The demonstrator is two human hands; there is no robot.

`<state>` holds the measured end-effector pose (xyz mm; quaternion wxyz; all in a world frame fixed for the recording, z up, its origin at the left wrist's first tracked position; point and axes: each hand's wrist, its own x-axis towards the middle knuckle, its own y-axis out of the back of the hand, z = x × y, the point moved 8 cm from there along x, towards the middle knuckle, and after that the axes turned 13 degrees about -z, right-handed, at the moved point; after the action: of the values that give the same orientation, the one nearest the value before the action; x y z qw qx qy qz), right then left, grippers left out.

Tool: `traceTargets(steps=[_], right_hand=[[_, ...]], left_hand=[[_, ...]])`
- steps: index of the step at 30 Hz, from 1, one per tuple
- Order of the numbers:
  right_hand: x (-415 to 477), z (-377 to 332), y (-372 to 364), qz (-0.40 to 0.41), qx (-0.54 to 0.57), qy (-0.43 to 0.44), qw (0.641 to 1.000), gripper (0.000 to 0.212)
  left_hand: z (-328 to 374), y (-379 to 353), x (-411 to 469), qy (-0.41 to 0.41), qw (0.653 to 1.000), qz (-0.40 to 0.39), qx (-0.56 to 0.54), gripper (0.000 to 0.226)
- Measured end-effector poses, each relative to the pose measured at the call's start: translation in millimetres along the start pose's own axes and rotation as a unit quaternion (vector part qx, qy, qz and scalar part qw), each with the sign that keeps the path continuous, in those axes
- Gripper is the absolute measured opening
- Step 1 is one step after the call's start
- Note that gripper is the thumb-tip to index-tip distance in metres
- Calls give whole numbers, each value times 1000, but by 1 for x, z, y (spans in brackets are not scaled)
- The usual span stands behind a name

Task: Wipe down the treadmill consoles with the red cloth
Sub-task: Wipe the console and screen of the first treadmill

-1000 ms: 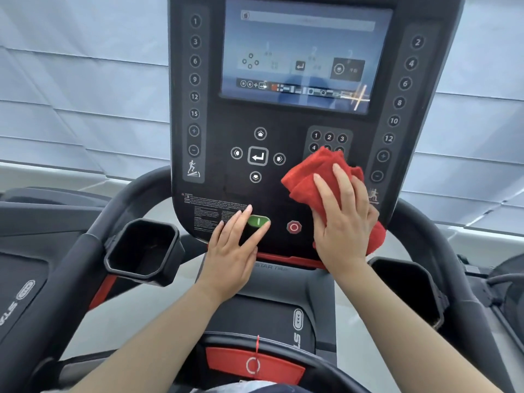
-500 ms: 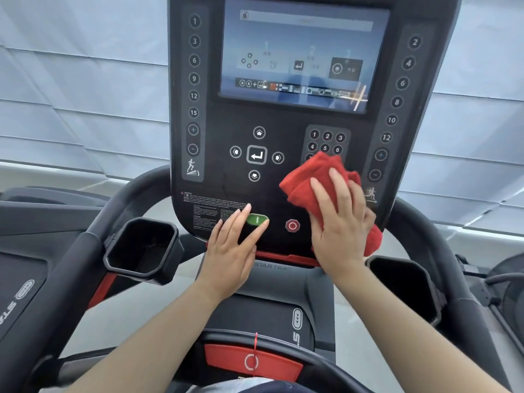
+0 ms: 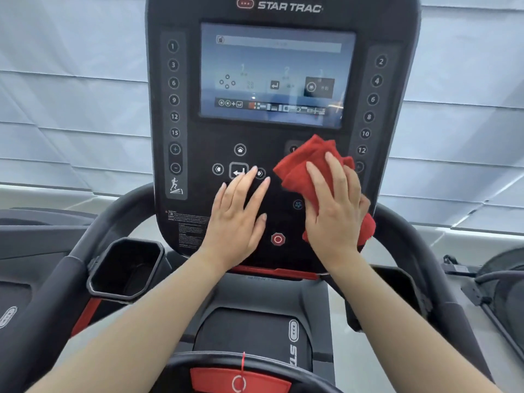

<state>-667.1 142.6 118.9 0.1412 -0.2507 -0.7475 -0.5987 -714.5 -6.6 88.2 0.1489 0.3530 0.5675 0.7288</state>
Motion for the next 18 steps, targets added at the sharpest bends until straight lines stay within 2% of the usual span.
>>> traceTargets(steps=[3,8,18], right_hand=[[-10,18,2,8,26,-21,999,47],[36,54,36,52,77,-108,990,42],[22,58,27,45,56,-93,993,46]], left_hand=[[10,12,29,-36,999,11,17,59],[18,35,81,-51,998,21,39,59],[22,25,109,-32,996,47,69,55]])
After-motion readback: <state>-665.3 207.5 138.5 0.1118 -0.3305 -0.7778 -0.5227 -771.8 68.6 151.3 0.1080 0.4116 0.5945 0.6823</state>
